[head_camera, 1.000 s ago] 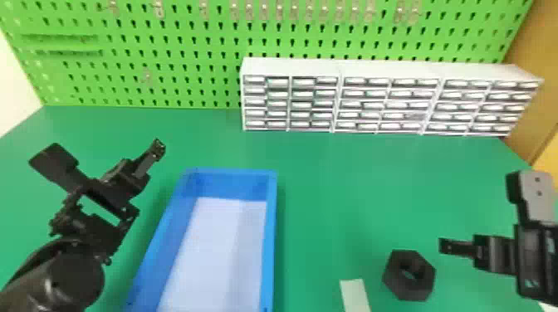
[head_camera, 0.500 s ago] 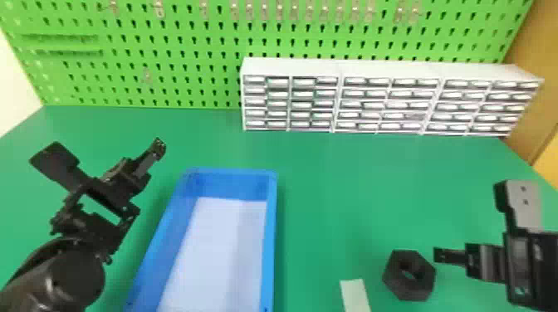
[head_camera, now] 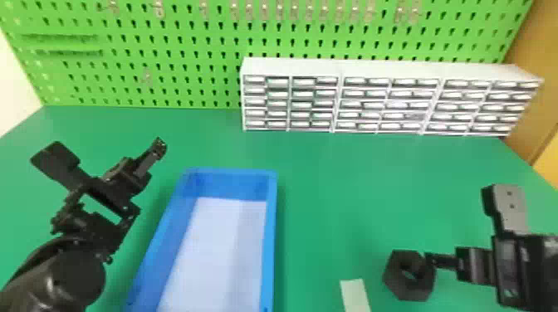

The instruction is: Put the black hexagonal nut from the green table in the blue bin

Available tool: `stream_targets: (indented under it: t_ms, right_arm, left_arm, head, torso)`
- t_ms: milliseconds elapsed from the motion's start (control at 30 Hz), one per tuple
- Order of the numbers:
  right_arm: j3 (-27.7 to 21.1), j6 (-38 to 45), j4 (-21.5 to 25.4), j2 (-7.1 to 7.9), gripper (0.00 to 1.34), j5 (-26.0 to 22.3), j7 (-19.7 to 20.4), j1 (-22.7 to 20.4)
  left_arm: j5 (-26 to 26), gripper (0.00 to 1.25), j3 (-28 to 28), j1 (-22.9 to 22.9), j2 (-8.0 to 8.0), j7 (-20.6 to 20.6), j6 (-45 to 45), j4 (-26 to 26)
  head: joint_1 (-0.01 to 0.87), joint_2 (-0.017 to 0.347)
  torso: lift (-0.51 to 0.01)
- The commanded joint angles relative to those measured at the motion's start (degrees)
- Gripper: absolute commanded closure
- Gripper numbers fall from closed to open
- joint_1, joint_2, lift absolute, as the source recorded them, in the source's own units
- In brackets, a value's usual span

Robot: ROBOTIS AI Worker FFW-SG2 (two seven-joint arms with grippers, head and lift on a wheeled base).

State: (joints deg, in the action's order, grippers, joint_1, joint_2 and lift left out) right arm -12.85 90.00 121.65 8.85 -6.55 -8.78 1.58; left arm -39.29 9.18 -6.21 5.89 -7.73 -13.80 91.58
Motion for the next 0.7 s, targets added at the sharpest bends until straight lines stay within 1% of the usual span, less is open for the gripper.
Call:
stream_targets:
  t_ms: [0,667]
  right_arm:
    - [0.3,0.1,-1.1,-0.15,0.23,-0.6,0.0,0.2]
    - [1.0,0.1,-2.6,-0.15,0.23,-1.0,0.0,0.2]
  left_arm:
    - [0.0,0.11,0.0,0.0,0.00,0.0,0.0,0.0]
    - [0.0,0.11,0.0,-0.1,0.00,0.0,0.0,0.0]
  head:
    - [0.666,0.032]
    - [0.666,0.032]
  torso:
    - [-0.100]
    - [-0.100]
